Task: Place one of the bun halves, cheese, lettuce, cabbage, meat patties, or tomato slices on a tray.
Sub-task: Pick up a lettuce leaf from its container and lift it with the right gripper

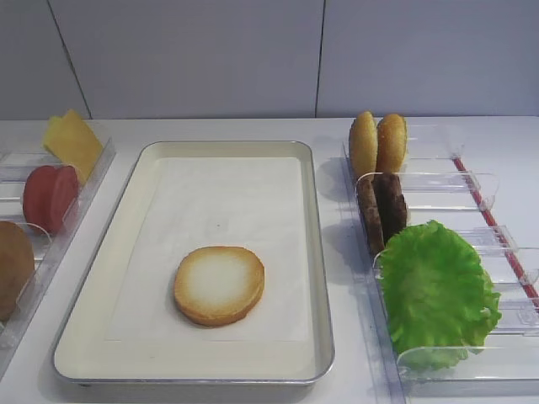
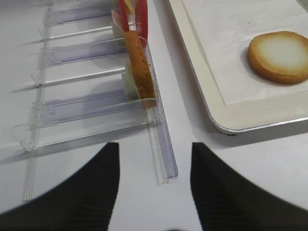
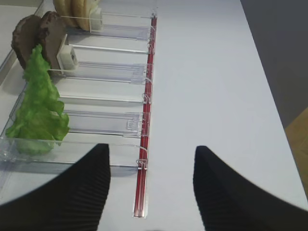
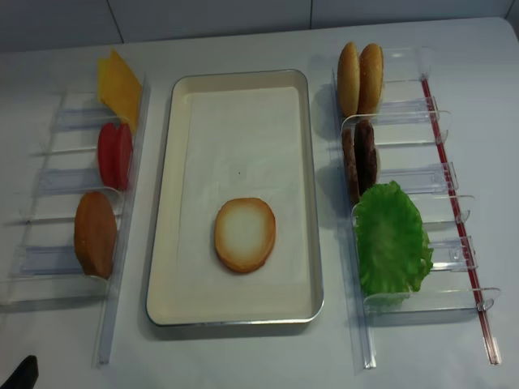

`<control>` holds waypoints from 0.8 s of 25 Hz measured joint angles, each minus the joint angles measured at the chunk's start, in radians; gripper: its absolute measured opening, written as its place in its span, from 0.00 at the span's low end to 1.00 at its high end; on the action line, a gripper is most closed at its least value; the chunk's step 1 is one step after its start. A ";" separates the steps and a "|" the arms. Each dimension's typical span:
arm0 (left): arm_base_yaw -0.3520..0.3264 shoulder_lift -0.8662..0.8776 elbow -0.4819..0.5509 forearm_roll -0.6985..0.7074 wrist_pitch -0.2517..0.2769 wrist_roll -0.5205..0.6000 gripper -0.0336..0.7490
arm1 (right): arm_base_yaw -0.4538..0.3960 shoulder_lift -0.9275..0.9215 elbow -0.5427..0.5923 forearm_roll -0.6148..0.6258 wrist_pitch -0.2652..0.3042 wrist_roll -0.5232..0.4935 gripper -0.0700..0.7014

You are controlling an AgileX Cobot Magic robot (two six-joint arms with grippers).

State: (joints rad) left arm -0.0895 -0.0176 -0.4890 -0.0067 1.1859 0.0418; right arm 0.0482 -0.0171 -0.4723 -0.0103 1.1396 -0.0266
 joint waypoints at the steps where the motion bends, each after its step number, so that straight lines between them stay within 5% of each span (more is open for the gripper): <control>1: 0.000 0.000 0.000 0.000 0.000 0.000 0.49 | 0.000 0.000 0.000 0.000 0.000 0.000 0.59; 8: 0.000 0.000 0.000 0.000 0.000 0.000 0.49 | 0.000 0.002 0.000 0.060 0.000 0.000 0.59; 20: 0.000 0.000 0.000 0.000 0.000 0.000 0.49 | 0.000 0.307 0.000 0.443 -0.067 0.004 0.66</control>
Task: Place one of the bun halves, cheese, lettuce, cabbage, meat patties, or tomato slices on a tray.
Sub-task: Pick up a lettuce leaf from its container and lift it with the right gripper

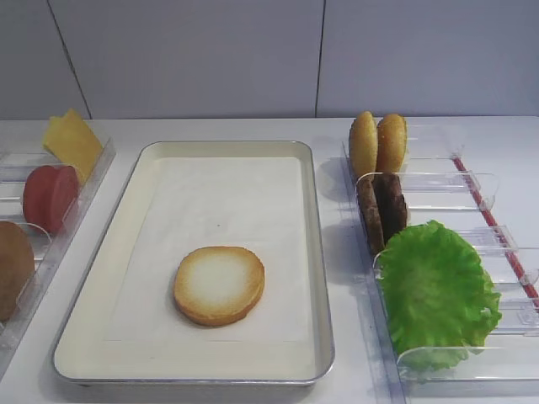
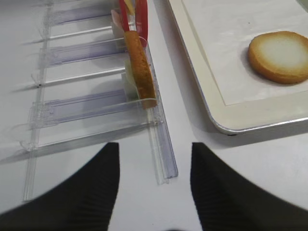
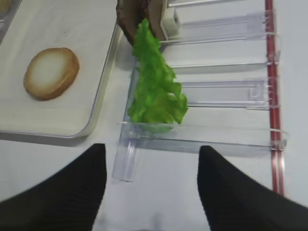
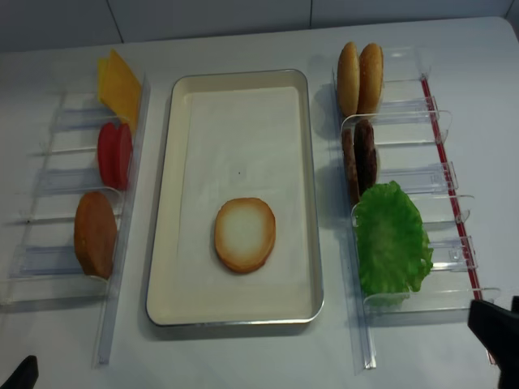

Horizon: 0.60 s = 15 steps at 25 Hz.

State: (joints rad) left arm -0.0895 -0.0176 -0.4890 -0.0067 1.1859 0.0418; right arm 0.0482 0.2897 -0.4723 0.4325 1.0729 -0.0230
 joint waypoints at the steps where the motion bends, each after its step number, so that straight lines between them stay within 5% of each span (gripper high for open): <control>1: 0.000 0.000 0.000 0.000 0.000 0.000 0.49 | 0.000 0.027 0.000 0.022 -0.014 0.000 0.68; 15: 0.000 0.000 0.000 0.000 0.000 0.000 0.49 | 0.000 0.429 0.000 0.324 -0.175 -0.319 0.75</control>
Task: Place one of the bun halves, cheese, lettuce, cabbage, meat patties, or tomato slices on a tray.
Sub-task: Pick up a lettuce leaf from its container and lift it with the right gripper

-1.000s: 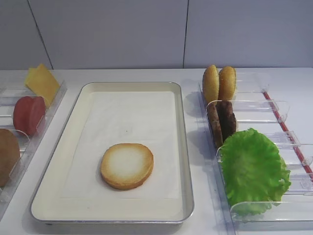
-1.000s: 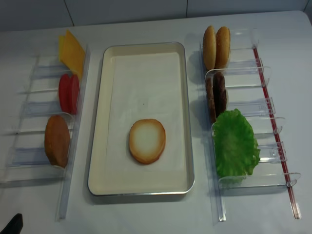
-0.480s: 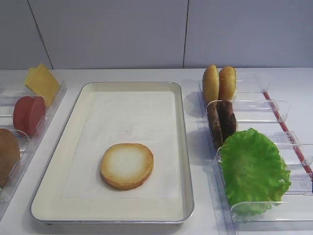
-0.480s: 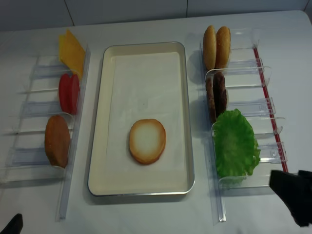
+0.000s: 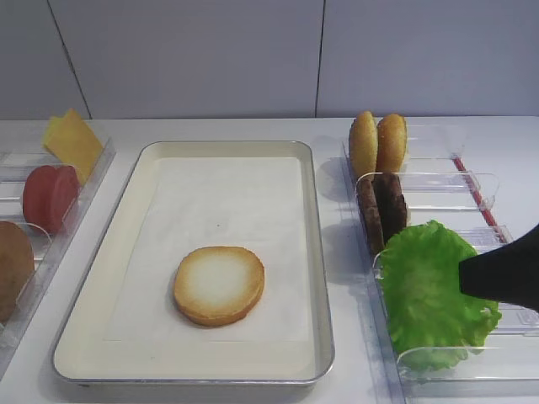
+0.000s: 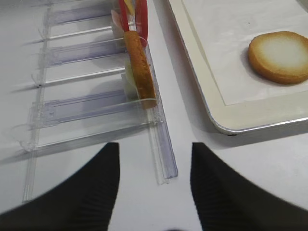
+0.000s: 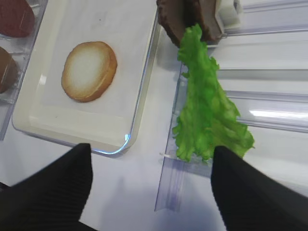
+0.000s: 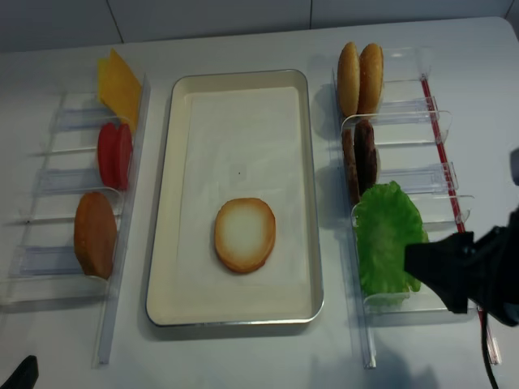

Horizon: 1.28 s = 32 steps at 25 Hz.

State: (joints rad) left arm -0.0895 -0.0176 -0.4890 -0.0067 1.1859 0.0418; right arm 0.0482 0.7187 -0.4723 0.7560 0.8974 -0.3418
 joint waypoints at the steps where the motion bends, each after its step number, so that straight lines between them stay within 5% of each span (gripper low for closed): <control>1: 0.000 0.000 0.000 0.000 0.000 0.000 0.49 | 0.000 0.027 0.000 0.017 -0.005 -0.027 0.75; 11: 0.000 0.000 0.000 0.000 0.000 0.000 0.49 | 0.000 0.207 0.000 0.153 -0.071 -0.235 0.75; 32: 0.000 0.000 0.000 0.000 0.000 0.000 0.49 | 0.000 0.237 0.000 0.088 -0.089 -0.286 0.75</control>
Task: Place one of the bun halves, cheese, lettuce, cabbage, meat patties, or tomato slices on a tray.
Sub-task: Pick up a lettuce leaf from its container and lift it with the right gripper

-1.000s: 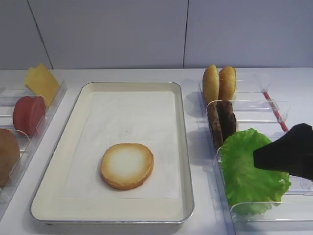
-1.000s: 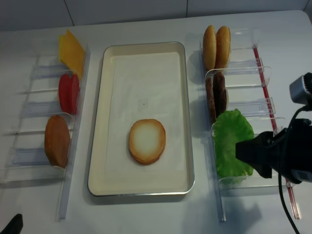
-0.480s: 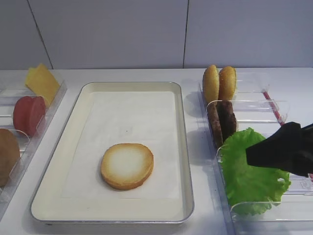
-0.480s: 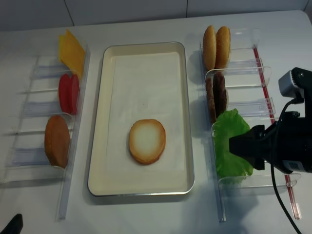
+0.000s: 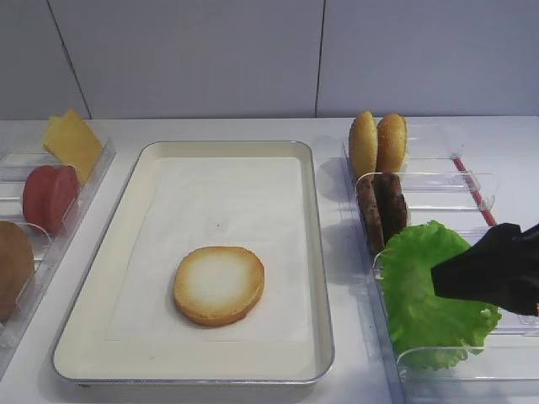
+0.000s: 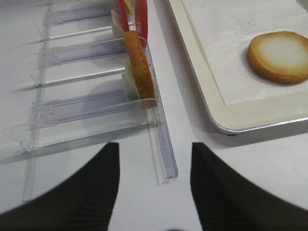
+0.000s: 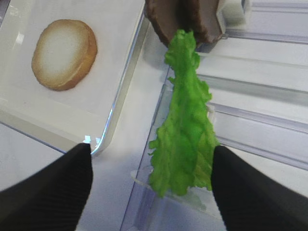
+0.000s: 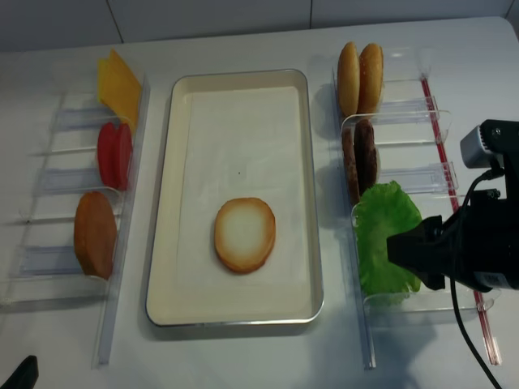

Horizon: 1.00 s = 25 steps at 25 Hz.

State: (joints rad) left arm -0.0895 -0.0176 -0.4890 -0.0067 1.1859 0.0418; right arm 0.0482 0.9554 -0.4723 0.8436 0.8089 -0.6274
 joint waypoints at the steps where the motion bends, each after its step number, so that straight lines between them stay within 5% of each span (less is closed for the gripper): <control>1: 0.000 0.000 0.000 0.000 0.000 0.000 0.49 | 0.000 0.000 0.000 0.000 0.002 0.000 0.75; 22: 0.000 0.000 0.000 0.000 0.000 0.000 0.49 | 0.000 0.100 0.000 0.161 -0.037 -0.149 0.75; 25: 0.000 0.000 0.000 0.000 0.000 0.000 0.49 | 0.000 0.121 0.000 0.192 -0.040 -0.192 0.67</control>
State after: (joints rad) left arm -0.0895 -0.0176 -0.4890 -0.0067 1.1859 0.0418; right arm 0.0482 1.0764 -0.4723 1.0353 0.7691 -0.8195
